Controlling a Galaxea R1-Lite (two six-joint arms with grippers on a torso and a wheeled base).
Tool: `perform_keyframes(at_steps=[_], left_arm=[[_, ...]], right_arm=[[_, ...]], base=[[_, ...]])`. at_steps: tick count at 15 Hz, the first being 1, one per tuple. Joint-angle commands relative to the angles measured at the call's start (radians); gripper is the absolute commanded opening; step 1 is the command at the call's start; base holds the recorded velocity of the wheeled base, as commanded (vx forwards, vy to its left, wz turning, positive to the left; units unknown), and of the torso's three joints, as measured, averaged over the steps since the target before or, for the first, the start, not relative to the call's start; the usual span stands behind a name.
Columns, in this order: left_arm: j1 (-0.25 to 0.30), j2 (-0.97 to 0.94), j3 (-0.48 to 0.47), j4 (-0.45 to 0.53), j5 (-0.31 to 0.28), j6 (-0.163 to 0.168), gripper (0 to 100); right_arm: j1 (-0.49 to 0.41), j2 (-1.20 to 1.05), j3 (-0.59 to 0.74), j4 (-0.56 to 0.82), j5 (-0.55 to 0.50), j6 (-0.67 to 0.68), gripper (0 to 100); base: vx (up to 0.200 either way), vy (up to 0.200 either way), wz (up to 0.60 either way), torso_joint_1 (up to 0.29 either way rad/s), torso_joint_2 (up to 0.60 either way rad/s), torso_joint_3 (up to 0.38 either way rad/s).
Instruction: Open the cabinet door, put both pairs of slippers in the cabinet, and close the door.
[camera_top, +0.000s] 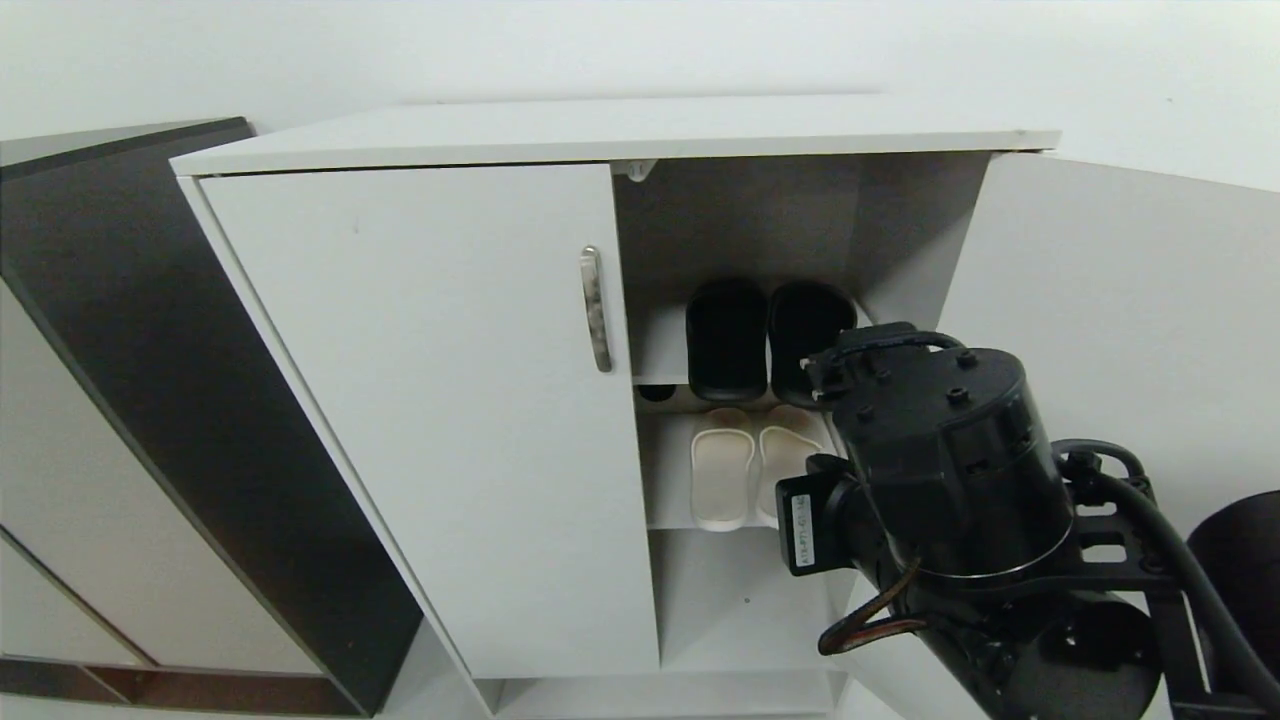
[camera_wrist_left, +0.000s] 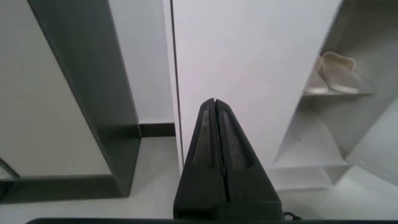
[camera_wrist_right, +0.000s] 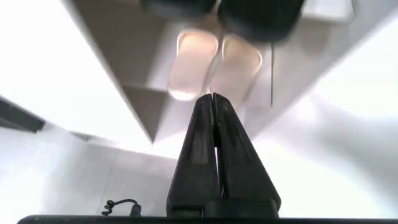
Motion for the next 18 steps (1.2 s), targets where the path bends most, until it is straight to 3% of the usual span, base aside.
perform_keyframes(at_steps=[1, 11, 18], left_arm=[[0.000, 0.001, 0.000, 0.000, 0.000, -0.002, 0], [0.000, 0.001, 0.000, 0.000, 0.000, -0.002, 0], [0.000, 0.001, 0.000, 0.000, 0.000, -0.003, 0]], right_arm=[[0.000, 0.004, 0.004, 0.000, 0.001, 0.002, 0], [-0.046, 0.019, 0.041, -0.062, 0.044, -0.011, 0], [-0.049, 0.027, 0.064, -0.098, 0.046, -0.029, 0]], base=[[-0.200, 0.000, 0.00, 0.007, 0.01, 0.007], [-0.200, 0.000, 0.00, 0.002, 0.00, 0.003], [0.000, 0.000, 0.00, 0.000, 0.00, 0.000]])
